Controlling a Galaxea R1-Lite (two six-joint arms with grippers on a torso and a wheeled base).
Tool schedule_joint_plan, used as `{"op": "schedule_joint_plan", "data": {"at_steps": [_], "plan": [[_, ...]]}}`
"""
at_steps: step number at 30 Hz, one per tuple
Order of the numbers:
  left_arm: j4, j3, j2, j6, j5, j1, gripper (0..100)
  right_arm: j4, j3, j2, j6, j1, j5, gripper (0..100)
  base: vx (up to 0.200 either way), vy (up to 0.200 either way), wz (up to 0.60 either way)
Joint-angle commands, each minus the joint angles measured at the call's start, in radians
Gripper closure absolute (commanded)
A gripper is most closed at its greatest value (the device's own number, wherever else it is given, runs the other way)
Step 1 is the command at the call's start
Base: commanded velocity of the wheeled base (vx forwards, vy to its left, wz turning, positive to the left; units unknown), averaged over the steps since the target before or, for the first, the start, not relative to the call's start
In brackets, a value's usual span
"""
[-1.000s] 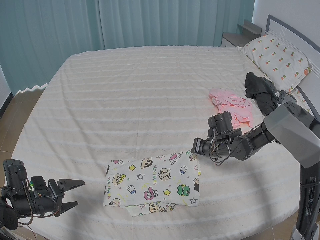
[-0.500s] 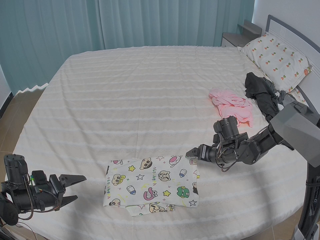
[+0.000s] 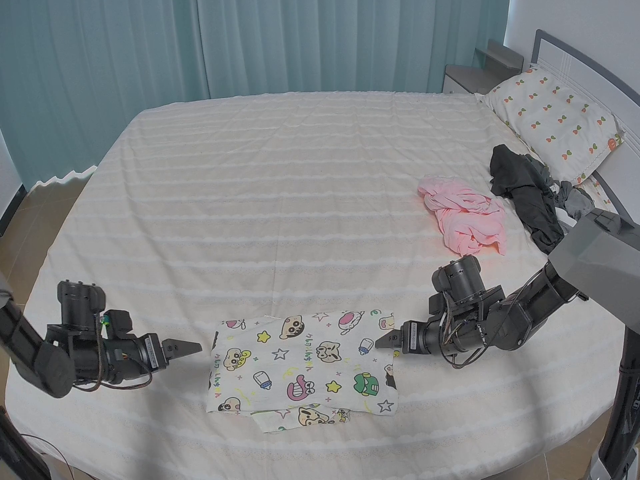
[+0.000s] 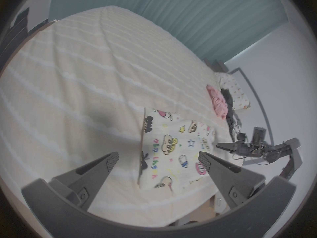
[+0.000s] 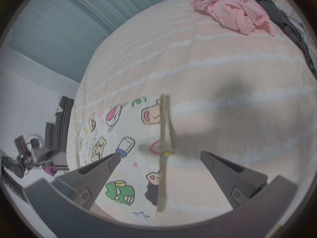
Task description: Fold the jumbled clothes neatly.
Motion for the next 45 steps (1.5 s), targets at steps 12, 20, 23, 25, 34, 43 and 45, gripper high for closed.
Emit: {"op": "schedule_joint_plan", "data": {"at_steps": [12,20,23,25,34,43,45], "plan": [[-0.148,-0.257,0.476,-0.007,0.012,-0.119,0,-0.027,-0.027,0.088,0.090,0.064,0.073,0,0.000,0.000,0.00],[-0.259,-0.241,0.476,-0.128,-0.025,-0.194,0,-0.125,-0.025,0.110,0.176,0.095,0.092,0,0.000,0.000,0.00],[-0.265,-0.231,0.471,-0.145,-0.027,-0.214,0,-0.127,-0.027,0.110,0.175,0.104,0.092,0,0.000,0.000,0.00],[-0.263,-0.223,0.468,-0.146,-0.031,-0.222,0,-0.127,-0.031,0.111,0.175,0.109,0.093,0,0.000,0.000,0.00],[-0.263,-0.192,0.425,-0.151,-0.051,-0.243,0,-0.121,-0.097,0.131,0.198,0.161,0.092,0,0.000,0.000,0.00],[-0.263,-0.194,0.433,-0.174,-0.048,-0.245,100,-0.102,-0.134,0.151,0.218,0.182,0.090,100,0.000,0.000,0.00],[-0.263,-0.194,0.430,-0.181,-0.047,-0.245,100,-0.102,-0.133,0.150,0.219,0.182,0.090,100,0.000,0.000,0.00]]}}
